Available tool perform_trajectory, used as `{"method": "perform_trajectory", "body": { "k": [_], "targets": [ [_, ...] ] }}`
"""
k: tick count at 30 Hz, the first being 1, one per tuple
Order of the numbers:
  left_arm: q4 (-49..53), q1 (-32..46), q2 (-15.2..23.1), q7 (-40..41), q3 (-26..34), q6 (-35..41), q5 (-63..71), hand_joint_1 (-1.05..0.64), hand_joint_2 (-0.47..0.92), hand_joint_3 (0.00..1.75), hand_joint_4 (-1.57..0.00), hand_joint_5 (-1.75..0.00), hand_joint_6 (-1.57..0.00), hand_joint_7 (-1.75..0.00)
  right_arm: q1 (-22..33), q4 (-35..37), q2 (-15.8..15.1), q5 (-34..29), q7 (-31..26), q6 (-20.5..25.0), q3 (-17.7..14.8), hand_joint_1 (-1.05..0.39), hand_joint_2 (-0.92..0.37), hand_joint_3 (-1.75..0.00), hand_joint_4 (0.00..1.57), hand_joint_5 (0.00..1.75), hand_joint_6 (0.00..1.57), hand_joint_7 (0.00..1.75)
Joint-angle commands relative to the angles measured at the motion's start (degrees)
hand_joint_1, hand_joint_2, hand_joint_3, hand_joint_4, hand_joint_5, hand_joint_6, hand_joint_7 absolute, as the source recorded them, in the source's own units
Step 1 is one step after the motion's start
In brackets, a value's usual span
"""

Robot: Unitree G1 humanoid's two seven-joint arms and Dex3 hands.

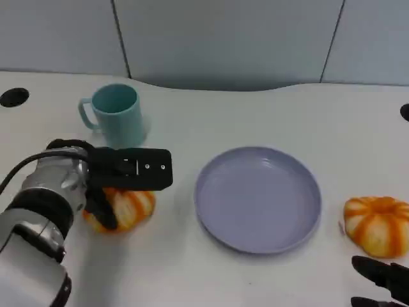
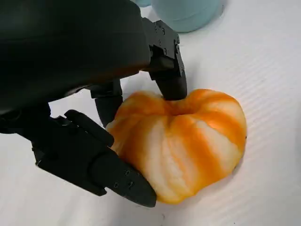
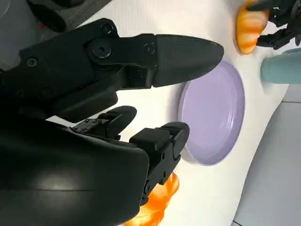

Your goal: Grasp the bread from the table and place it into the plate.

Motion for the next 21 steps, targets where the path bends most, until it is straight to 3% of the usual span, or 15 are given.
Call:
{"method": "perform_trajectory", "body": {
  "k": [1, 4, 6, 7, 9, 10, 12, 21],
  "targets": [
    [1.57, 2.95, -0.46, 2.03, -0.79, 0.04, 0.52, -0.23, 0.84, 0.01, -0.56, -1.75, -0.61, -0.81, 0.44, -0.30, -0.38, 0.50, 0.10, -0.44, -0.60, -0.53, -0.92, -0.51, 0.64, 0.00, 0.46, 0.00],
    [1.28, 3.92, -0.14, 5.23, -0.70, -1.40, 0.37, -0.24, 0.88, 0.02, -0.52, -1.67, -0.64, -0.78, 0.51, -0.42, -0.24, 0.69, 0.04, -0.32, -0.66, -0.53, -0.92, -0.51, 0.64, 0.00, 0.46, 0.00],
    [1.10, 4.51, -0.13, 7.64, -0.02, -1.68, -0.23, -0.25, 0.91, 0.02, -0.52, -1.64, -0.63, -0.88, 0.57, -0.70, -0.19, 0.77, -0.05, 0.11, -0.68, -0.53, -0.92, -0.51, 0.65, 0.01, 0.46, 0.00],
    [1.09, 4.70, -0.23, 8.48, 0.45, -1.50, -0.67, -0.23, 0.91, 0.03, -0.49, -1.68, -0.58, -1.15, 0.59, -0.74, -0.22, 0.80, -0.02, 0.21, -0.70, -0.53, -0.92, -0.51, 0.64, 0.01, 0.45, 0.00],
    [0.76, 5.47, -0.15, 10.95, 2.08, -2.39, -2.26, -0.23, 0.92, 0.03, -0.47, -1.70, -0.53, -1.32, 0.57, -0.73, -0.29, 0.81, 0.02, 0.24, -0.68, -0.53, -0.92, -0.51, 0.64, 0.01, 0.45, 0.00],
    [0.43, 6.03, 0.09, 12.48, 3.17, -3.52, -3.22, -0.21, 0.92, 0.03, -0.67, -1.73, -0.59, -1.57, 0.55, -0.76, -0.27, 0.80, -0.04, 0.27, -0.63, -0.53, -0.92, -0.51, 0.64, 0.00, 0.45, 0.00],
    [-0.09, 6.81, 0.51, 14.67, 4.74, -5.30, -4.55, -0.22, 0.92, 0.03, -0.80, -1.74, -0.63, -1.71, 0.51, -0.74, -0.23, 0.74, -0.13, 0.23, -0.56, -0.53, -0.92, -0.51, 0.64, 0.00, 0.45, 0.00],
    [-4.11, 6.67, 2.48, 12.91, 11.17, -8.12, -10.79, -0.21, 0.89, 0.02, -0.87, -1.75, -0.68, -1.75, 0.08, -0.23, -0.16, 0.30, -0.34, -0.06, -0.16, -0.53, -0.92, -0.51, 0.63, 0.00, 0.46, 0.00]
  ]
}}
